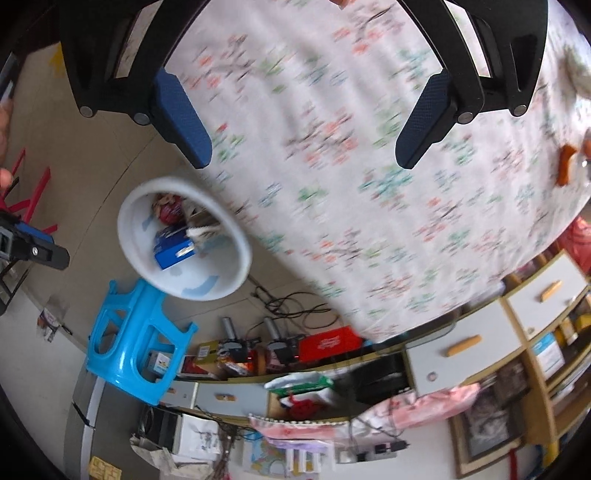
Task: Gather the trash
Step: 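Move both open tools back over the table toward the tissue and peel, then grasp the crumpled white tissue with the left tool while the right tool grasps the orange peel, then carry the tissue and orange peel over the white bin and open both tools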
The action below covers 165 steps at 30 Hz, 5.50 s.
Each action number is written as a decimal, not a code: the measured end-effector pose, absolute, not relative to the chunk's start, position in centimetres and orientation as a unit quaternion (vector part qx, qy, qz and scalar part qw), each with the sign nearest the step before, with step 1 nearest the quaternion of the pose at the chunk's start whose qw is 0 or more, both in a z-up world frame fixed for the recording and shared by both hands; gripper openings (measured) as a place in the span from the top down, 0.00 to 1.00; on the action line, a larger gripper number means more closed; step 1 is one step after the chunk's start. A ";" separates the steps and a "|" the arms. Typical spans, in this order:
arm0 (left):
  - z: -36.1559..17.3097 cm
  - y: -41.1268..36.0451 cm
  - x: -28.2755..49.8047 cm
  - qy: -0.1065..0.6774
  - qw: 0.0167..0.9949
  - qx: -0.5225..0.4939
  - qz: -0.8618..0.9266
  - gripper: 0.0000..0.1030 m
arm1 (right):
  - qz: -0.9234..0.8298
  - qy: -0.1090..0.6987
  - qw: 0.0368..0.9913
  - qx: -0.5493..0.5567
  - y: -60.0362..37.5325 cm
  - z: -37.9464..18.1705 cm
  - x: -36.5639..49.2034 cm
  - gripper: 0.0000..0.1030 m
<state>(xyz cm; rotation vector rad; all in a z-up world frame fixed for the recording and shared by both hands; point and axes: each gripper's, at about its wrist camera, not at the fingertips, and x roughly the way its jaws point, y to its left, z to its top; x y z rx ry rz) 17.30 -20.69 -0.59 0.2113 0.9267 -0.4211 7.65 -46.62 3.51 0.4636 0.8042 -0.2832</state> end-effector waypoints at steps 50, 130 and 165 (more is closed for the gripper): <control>-4.7 19.1 18.5 0.479 0.870 -0.099 0.068 0.11 | 0.030 0.448 0.891 0.071 -16.5 0.4 19.7 0.12; -1.2 13.4 15.7 0.452 0.888 -0.078 -0.014 0.69 | 0.108 0.398 0.908 -0.075 -5.7 2.1 19.7 0.77; 0.5 -8.3 15.7 0.465 0.873 0.024 -0.146 0.69 | -0.087 0.433 0.881 0.166 -39.4 0.3 14.3 0.75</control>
